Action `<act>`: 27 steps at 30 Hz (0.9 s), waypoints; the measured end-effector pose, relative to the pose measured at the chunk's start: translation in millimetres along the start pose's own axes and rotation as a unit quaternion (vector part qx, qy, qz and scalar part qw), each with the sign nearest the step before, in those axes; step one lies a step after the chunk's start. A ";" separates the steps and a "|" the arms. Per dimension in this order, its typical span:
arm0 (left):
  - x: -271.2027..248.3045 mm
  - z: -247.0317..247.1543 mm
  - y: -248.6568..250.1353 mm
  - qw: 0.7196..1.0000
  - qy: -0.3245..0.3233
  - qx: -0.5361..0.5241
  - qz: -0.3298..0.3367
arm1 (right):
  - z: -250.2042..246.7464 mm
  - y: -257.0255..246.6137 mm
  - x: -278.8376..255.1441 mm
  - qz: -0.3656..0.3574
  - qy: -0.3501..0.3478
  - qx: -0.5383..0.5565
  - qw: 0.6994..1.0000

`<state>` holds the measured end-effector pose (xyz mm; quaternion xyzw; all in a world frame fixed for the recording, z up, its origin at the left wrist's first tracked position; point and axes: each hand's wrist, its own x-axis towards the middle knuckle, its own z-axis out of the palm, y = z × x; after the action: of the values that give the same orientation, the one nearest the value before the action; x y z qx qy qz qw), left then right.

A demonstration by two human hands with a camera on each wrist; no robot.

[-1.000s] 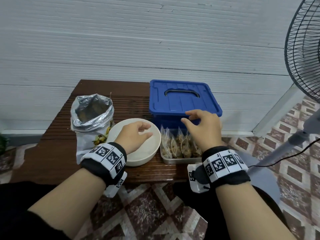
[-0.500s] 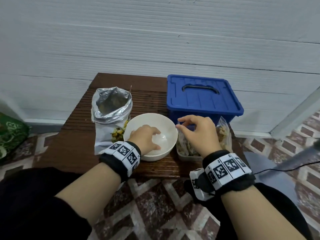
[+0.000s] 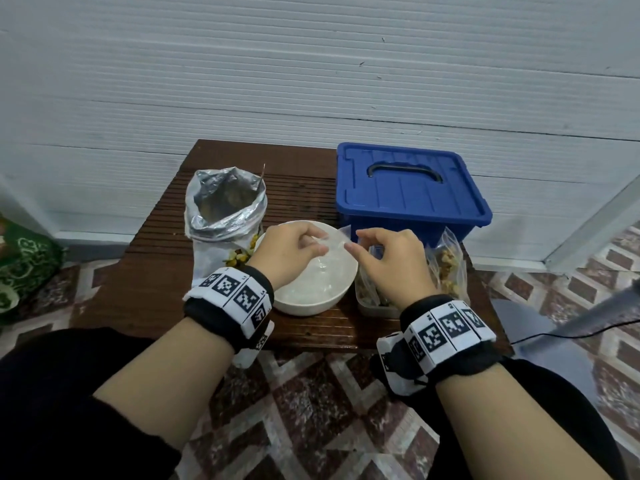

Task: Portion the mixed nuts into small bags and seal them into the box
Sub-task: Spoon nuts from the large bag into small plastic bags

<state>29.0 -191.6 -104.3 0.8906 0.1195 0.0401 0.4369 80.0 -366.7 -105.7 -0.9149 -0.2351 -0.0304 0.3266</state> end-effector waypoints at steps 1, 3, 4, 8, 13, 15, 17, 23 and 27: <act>-0.7 -2.9 2.3 1.000 -0.005 -0.003 0.013 | -0.1 -0.8 -0.7 0.002 -0.005 0.005 1.000; -2.2 -7.8 7.2 0.999 -0.011 -0.021 0.039 | -0.4 -2.2 -2.2 0.005 -0.011 0.029 0.999; -2.8 -9.5 8.6 0.998 -0.015 -0.038 0.049 | -0.8 -2.9 -2.6 0.007 -0.010 0.048 0.999; -2.6 -10.6 7.7 0.994 -0.031 -0.083 0.064 | -6.2 -8.1 -2.1 0.040 -0.011 0.142 0.989; -4.5 -11.9 8.3 0.993 -0.042 -0.105 0.039 | -11.2 -5.5 -0.7 0.066 0.040 0.212 0.974; -7.7 -13.4 12.5 0.990 -0.071 -0.119 0.037 | -13.0 -4.5 -0.2 0.058 0.050 0.217 0.973; -8.7 -13.6 14.5 0.987 -0.080 -0.132 0.040 | -13.7 -5.3 -0.1 0.049 0.051 0.228 0.971; -5.5 -9.1 13.8 0.974 0.026 -0.224 0.020 | -13.0 -11.7 -2.7 0.064 0.033 0.291 0.954; -6.3 -3.6 18.2 0.953 0.072 -0.295 -0.007 | -12.5 -13.3 -4.7 0.062 -0.018 0.282 0.957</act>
<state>25.4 -201.1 -87.5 0.7156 0.1399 0.1349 0.6709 71.1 -367.3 -89.2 -0.7989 -0.1833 0.0736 0.5681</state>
